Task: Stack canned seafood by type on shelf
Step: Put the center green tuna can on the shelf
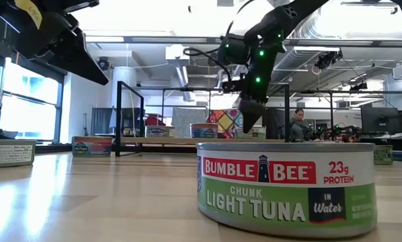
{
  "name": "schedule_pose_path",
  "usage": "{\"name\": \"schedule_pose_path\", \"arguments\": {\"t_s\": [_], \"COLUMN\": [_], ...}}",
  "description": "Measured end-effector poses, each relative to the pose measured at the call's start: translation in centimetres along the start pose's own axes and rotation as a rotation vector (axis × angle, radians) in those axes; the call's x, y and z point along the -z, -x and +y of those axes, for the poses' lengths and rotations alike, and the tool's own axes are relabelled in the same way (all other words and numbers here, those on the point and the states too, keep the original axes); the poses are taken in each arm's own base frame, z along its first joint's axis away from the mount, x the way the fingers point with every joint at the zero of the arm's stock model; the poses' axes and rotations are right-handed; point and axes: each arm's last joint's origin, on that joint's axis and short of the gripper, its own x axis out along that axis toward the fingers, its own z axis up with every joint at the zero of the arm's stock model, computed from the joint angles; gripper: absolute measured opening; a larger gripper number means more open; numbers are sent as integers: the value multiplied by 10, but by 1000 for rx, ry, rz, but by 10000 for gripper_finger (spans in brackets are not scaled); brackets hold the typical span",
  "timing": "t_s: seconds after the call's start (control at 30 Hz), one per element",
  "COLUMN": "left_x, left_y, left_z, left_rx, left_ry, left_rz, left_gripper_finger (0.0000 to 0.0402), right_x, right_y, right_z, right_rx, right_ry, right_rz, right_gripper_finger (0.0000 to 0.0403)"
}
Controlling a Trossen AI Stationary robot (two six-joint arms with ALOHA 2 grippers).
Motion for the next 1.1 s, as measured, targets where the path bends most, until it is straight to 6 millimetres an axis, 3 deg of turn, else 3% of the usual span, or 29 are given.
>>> {"name": "schedule_pose_path", "arguments": {"t_s": [0.2, 0.53, 0.73, 1.1], "left_x": [-3, -7, -7, -7], "left_y": [-3, -9, -9, -9], "left_z": [1, 4, 4, 4], "left_rx": [-12, -28, -27, -26], "left_ry": [21, 27, 28, 31], "left_rz": [-16, -15, -17, -18], "left_gripper_finger": [0, 0, 0, 0], "right_x": [0, 2, 6, 0], "right_y": [0, -1, -4, -9], "right_z": [1, -4, -12, -18], "right_rx": [-60, -94, -94, -65], "right_ry": [-44, -104, -164, -130], "right_rz": [-12, 5, 30, -45], "right_gripper_finger": [220, 17, 25, 5]}}
